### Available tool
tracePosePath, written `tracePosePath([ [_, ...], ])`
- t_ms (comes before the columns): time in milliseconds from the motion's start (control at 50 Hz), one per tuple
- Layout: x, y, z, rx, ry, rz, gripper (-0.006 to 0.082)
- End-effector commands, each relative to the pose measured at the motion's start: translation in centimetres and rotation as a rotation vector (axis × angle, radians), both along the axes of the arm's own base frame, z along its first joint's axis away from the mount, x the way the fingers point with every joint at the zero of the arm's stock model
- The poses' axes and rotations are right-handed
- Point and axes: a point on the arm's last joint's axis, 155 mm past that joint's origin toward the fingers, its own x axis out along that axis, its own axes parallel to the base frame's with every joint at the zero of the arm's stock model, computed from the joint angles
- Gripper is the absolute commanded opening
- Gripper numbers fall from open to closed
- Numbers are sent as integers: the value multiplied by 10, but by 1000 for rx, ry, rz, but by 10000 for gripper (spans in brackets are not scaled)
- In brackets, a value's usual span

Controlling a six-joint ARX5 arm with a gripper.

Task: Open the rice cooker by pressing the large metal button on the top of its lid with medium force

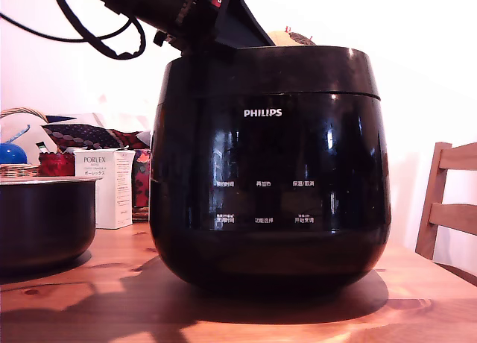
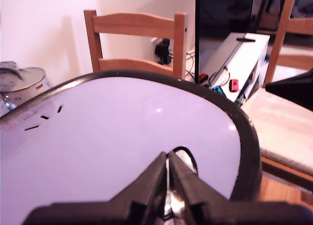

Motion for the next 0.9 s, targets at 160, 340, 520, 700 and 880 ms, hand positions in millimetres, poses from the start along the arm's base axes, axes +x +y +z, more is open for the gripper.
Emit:
tracePosePath([
  [160, 1, 21, 12, -39, -27, 59, -19],
  [340, 9, 36, 28, -63, -55, 103, -19],
  [520, 17, 49, 24, -46, -42, 143, -19],
  [700, 21, 57, 29, -54, -51, 164, -19],
  [880, 28, 75, 48, -83, -91, 220, -19],
])
